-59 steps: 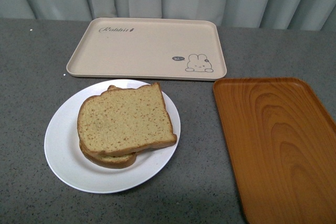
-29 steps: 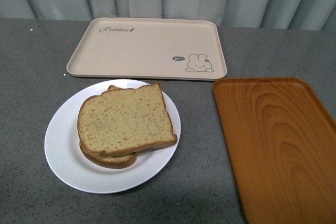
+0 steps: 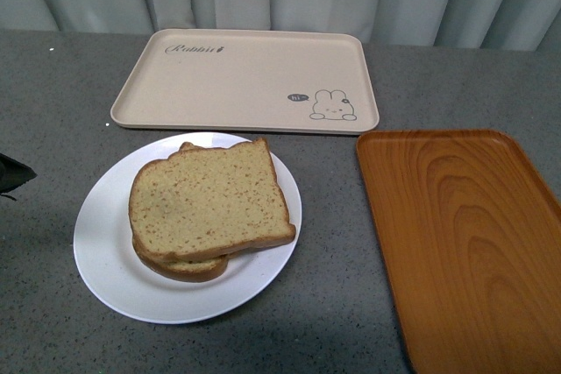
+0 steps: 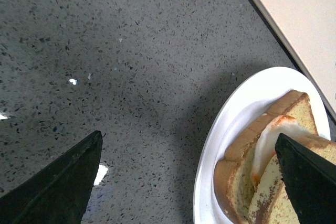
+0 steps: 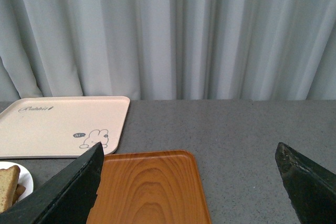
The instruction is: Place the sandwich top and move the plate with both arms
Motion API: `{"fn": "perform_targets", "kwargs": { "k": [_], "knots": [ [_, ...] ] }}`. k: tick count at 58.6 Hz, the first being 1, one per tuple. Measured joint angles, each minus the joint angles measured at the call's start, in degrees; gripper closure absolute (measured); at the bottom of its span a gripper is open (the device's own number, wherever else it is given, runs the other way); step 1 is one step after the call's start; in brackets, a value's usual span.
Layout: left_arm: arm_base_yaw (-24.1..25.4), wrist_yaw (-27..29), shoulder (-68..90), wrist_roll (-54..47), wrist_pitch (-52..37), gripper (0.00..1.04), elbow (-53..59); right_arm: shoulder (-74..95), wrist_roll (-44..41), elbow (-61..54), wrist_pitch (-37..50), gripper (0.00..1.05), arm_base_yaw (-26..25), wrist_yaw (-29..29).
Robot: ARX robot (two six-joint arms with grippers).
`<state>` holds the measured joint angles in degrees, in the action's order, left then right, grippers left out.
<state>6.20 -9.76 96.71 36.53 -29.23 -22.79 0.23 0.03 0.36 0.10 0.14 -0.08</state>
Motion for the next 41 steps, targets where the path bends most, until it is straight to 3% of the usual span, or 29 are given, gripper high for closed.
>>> {"fn": "perform_targets", "kwargs": {
  "k": [15, 41],
  "knots": [
    [-0.22, -2.40, 7.65, 5.46, -0.59, 0.06, -3.43, 0.00, 0.00, 0.00, 0.00, 0.09, 0.00, 0.00],
    [-5.18, -3.98, 12.41, 6.19, -2.25, 0.06, -4.70, 0.00, 0.00, 0.00, 0.00, 0.09, 0.00, -0.02]
  ]
}}
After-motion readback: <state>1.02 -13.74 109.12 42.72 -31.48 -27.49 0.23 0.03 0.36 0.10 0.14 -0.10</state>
